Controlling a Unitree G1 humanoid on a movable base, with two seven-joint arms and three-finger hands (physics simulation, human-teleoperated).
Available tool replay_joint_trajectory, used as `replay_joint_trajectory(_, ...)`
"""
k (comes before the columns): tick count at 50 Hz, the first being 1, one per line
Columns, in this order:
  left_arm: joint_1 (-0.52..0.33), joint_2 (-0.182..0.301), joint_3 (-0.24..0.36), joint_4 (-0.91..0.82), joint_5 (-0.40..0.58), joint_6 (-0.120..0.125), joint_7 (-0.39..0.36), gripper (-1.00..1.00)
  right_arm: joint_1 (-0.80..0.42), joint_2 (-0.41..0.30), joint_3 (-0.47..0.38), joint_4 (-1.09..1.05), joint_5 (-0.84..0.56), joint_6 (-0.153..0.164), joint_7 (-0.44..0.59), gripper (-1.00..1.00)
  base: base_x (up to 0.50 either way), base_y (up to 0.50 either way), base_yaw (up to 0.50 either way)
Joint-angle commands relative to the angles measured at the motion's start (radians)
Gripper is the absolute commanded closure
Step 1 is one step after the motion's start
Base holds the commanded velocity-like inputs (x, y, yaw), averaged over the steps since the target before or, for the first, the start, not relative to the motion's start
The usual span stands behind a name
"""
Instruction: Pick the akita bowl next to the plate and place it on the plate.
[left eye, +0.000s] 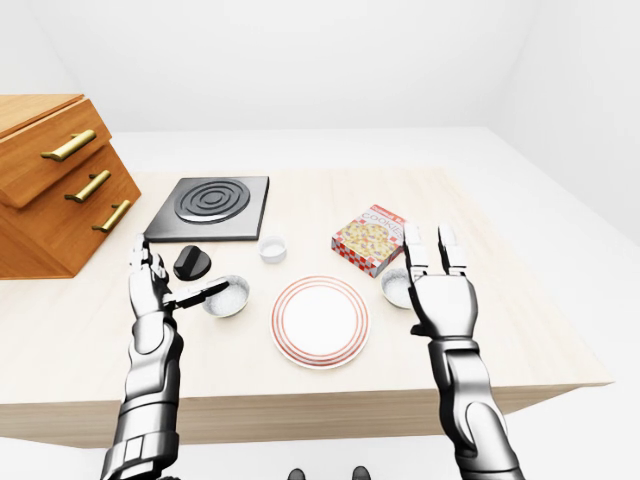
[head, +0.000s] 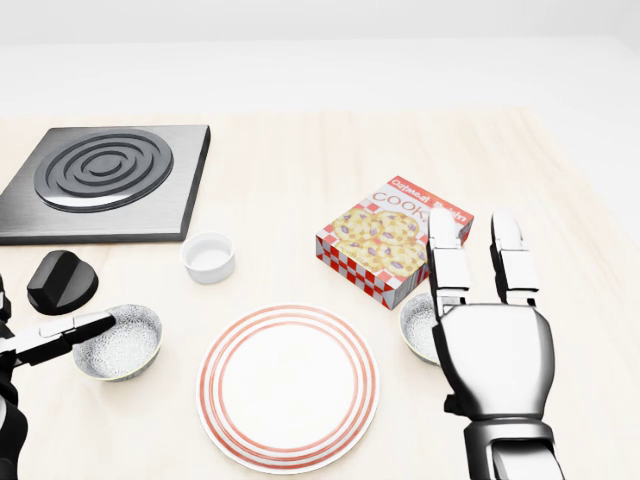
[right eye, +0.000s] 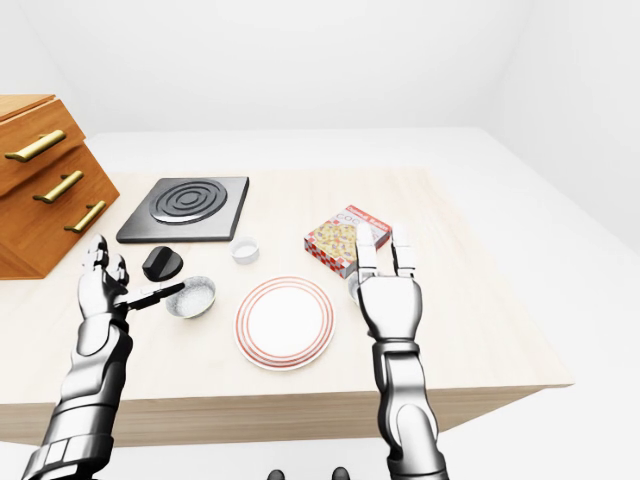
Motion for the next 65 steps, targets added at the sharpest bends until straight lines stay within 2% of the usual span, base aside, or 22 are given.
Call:
replay_joint_trajectory(1, 0.012, -0.004, 0.001, -0.047, 0.003, 0.019, 0.005, -1.00, 0.003, -0.006, -0.003, 0.117, 0.135, 0.000, -0.167, -1.00, 0.00, 0.00, 0.00)
replay_joint_trajectory(6, -0.005, -0.003, 0.003, 0.013, 0.007, -0.003, -0.005, -1.00, -0.015, -0.019, -0.011, 0.200, 0.180, 0.000, -0.227, -1.00, 0.00, 0.00, 0.00)
replay_joint_trajectory(13, -0.004, -0.001, -0.001, 0.014, 0.004, -0.003, -0.004, -1.00, -0.037, -0.033, -0.008, 0.303, 0.217, 0.000, -0.283, -1.00, 0.00, 0.00, 0.00)
replay_joint_trajectory(17, -0.008, 0.001, -0.003, 0.025, 0.002, -0.003, -0.004, -1.00, -0.039, -0.032, -0.010, 0.319, 0.254, 0.000, -0.271, -1.00, 0.00, 0.00, 0.00)
replay_joint_trajectory(32, -0.002, 0.000, -0.007, 0.017, 0.001, -0.003, 0.000, -1.00, -0.069, -0.050, 0.008, 0.396, 0.192, 0.000, -0.318, -1.00, 0.00, 0.00, 0.00)
replay_joint_trajectory(35, 0.019, -0.006, -0.004, -0.065, 0.004, 0.031, 0.010, -1.00, -0.080, -0.053, 0.006, 0.408, 0.188, 0.000, -0.327, -1.00, 0.00, 0.00, 0.00)
replay_joint_trajectory(36, 0.011, -0.007, -0.002, -0.033, 0.008, 0.008, 0.003, -1.00, -0.084, -0.055, 0.005, 0.410, 0.187, 0.000, -0.331, -1.00, 0.00, 0.00, 0.00)
replay_joint_trajectory(37, 0.011, -0.008, -0.002, -0.031, 0.009, 0.006, 0.003, -1.00, -0.084, -0.055, 0.005, 0.411, 0.187, 0.000, -0.331, -1.00, 0.00, 0.00, 0.00)
replay_joint_trajectory(38, 0.012, -0.008, -0.002, -0.040, 0.009, 0.015, 0.005, -1.00, -0.087, -0.056, 0.005, 0.407, 0.184, 0.000, -0.329, -1.00, 0.00, 0.00, 0.00)
replay_joint_trajectory(39, 0.009, -0.008, -0.001, -0.028, 0.011, 0.007, 0.005, -1.00, -0.090, -0.057, 0.003, 0.407, 0.181, 0.000, -0.331, -1.00, 0.00, 0.00, 0.00)
replay_joint_trajectory(41, 0.016, -0.009, -0.002, -0.061, 0.010, 0.031, 0.009, -1.00, -0.091, -0.060, -0.001, 0.391, 0.176, 0.000, -0.325, -1.00, 0.00, 0.00, 0.00)
replay_joint_trajectory(43, 0.021, -0.012, -0.001, -0.079, 0.012, 0.043, 0.010, -1.00, -0.090, -0.063, -0.004, 0.384, 0.167, 0.000, -0.322, -1.00, 0.00, 0.00, 0.00)
replay_joint_trajectory(47, 0.023, -0.014, 0.000, -0.090, 0.014, 0.051, 0.011, -1.00, -0.089, -0.064, -0.007, 0.386, 0.165, 0.000, -0.324, -1.00, 0.00, 0.00, 0.00)
replay_joint_trajectory(48, 0.018, -0.015, 0.001, -0.069, 0.017, 0.035, 0.008, -1.00, -0.095, -0.065, -0.012, 0.400, 0.169, 0.000, -0.330, -1.00, 0.00, 0.00, 0.00)
replay_joint_trajectory(50, 0.018, -0.014, 0.001, -0.069, 0.016, 0.036, 0.007, -1.00, -0.098, -0.066, -0.013, 0.411, 0.171, 0.000, -0.336, -1.00, 0.00, 0.00, 0.00)
replay_joint_trajectory(51, 0.010, -0.013, 0.002, -0.034, 0.017, 0.009, 0.001, -1.00, -0.101, -0.067, -0.014, 0.428, 0.174, 0.000, -0.345, -1.00, 0.00, 0.00, 0.00)
replay_joint_trajectory(54, 0.019, -0.013, -0.001, -0.069, 0.015, 0.034, 0.008, -1.00, -0.104, -0.069, -0.011, 0.453, 0.173, 0.000, -0.354, -1.00, 0.00, 0.00, 0.00)
replay_joint_trajectory(56, 0.008, -0.012, 0.000, -0.023, 0.016, 0.000, 0.001, -1.00, -0.114, -0.073, -0.017, 0.487, 0.185, 0.000, -0.367, -1.00, 0.00, 0.00, 0.00)
replay_joint_trajectory(59, 0.005, -0.010, -0.003, -0.009, 0.015, -0.003, 0.001, -1.00, -0.142, -0.086, -0.021, 0.545, 0.180, 0.000, -0.408, -1.00, 0.00, 0.00, 0.00)
replay_joint_trajectory(61, 0.011, -0.010, -0.004, -0.037, 0.014, 0.010, 0.005, -1.00, -0.145, -0.090, -0.017, 0.573, 0.167, 0.000, -0.422, -1.00, 0.00, 0.00, 0.00)
replay_joint_trajectory(62, 0.003, -0.010, -0.003, -0.004, 0.015, -0.003, 0.000, -1.00, -0.147, -0.092, -0.012, 0.580, 0.150, 0.000, -0.422, -1.00, 0.00, 0.00, 0.00)
replay_joint_trajectory(65, 0.006, -0.008, -0.005, -0.016, 0.013, -0.003, 0.003, -1.00, -0.163, -0.095, -0.011, 0.623, 0.142, 0.000, -0.422, -1.00, 0.00, 0.00, 0.00)
